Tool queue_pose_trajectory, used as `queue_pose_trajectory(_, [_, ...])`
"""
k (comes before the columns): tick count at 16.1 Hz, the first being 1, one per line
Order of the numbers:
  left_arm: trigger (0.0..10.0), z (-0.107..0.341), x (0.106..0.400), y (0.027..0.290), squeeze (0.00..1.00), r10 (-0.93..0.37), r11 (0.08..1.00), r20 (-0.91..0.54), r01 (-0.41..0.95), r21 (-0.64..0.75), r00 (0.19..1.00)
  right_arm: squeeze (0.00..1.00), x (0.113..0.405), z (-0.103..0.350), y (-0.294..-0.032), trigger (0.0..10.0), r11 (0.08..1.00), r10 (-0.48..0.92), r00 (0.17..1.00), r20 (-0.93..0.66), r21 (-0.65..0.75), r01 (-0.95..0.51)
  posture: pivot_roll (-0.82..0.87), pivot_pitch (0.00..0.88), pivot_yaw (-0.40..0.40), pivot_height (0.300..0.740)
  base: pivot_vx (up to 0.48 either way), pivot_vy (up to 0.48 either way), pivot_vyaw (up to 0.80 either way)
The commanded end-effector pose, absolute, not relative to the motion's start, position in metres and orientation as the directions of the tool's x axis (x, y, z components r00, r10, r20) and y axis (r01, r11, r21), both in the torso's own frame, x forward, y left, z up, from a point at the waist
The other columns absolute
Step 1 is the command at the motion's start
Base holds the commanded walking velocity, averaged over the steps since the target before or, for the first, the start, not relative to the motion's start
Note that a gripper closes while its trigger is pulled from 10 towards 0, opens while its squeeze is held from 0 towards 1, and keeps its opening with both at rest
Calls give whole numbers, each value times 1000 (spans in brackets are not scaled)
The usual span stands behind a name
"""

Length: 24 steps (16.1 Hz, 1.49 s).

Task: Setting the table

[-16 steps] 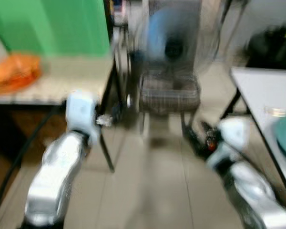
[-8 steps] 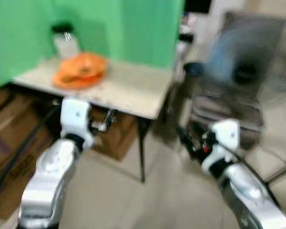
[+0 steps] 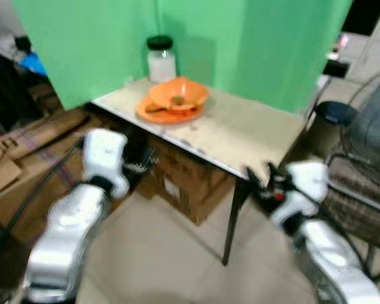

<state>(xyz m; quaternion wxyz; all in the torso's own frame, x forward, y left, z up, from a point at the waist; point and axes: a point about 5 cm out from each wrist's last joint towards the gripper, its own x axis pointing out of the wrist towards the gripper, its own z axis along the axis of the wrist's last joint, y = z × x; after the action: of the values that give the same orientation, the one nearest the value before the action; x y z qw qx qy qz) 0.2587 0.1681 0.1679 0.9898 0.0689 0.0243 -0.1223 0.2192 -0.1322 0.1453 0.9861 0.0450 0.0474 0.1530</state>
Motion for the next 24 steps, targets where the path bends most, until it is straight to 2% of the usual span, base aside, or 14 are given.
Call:
queue_pose_trajectory(1, [10000,173,260,159,0,-278,951,-43,281,132,960,0,219,146,-138,10000,953,302,950,-81,66,-297,53,0,41,740,326,0,0])
queue_pose_trajectory(4, [10000,174,261,158,0,-283,948,-39,286,137,958,0,221,146,-133,10000,941,337,938,-82,42,-335,59,0,42,740,328,0,533])
queue_pose_trajectory(14, [10000,170,261,158,0,-298,946,-41,300,121,954,0,227,155,-138,10000,956,279,960,-17,95,-276,58,0,39,740,327,0,0])
queue_pose_trajectory(19, [10000,164,256,161,0,-292,947,-50,296,128,955,0,229,155,-136,10000,949,310,951,-16,69,-308,71,0,21,740,329,0,0])
queue_pose_trajectory(24, [10000,164,254,160,0,-301,943,-45,304,136,953,0,228,154,-131,10000,935,353,935,-25,57,-351,74,0,20,740,327,0,761])
